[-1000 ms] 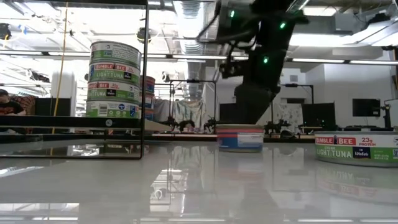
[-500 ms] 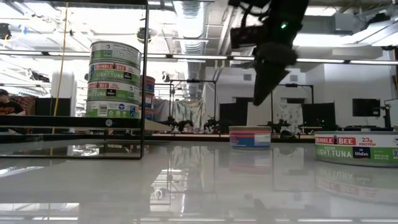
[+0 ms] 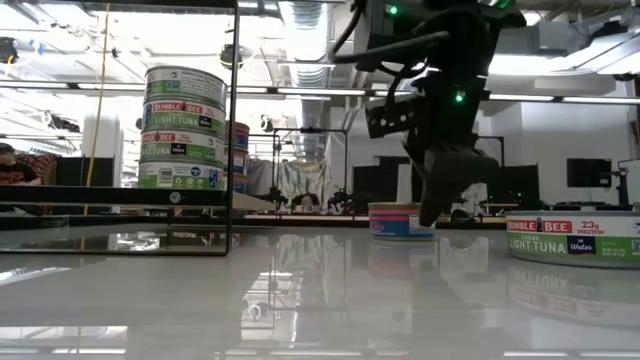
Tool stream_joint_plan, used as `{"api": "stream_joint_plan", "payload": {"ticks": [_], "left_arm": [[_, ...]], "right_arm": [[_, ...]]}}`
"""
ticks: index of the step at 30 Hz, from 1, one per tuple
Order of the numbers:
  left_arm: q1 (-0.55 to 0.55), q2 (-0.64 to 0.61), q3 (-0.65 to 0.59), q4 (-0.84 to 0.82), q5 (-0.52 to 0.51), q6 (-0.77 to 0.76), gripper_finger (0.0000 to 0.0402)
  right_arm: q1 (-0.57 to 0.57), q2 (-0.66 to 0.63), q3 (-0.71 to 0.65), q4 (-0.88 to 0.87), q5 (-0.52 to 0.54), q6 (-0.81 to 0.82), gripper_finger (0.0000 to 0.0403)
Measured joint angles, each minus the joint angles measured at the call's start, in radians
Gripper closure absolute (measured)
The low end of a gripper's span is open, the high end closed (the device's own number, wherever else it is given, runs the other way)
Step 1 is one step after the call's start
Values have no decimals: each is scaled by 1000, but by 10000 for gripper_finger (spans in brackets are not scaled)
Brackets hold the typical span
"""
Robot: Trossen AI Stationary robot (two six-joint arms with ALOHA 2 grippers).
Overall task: Stack canned seafood by type on shelf
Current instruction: Stack the blue-pink tuna can on top of the other blue-pink tuna can on the shelf
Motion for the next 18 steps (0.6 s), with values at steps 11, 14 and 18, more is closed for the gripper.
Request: {"api": "stream_joint_plan", "payload": {"ticks": [11, 14, 18], "left_arm": [[0, 0, 0, 2, -11, 0, 141], [0, 0, 0, 3, -11, -2, 141], [0, 0, 0, 2, -11, -5, 141]], "right_arm": [[90, 2, 2, 70, -28, 26, 240], [106, 1, 2, 80, -27, 32, 269], [113, -1, 3, 102, -50, 38, 296]]}}
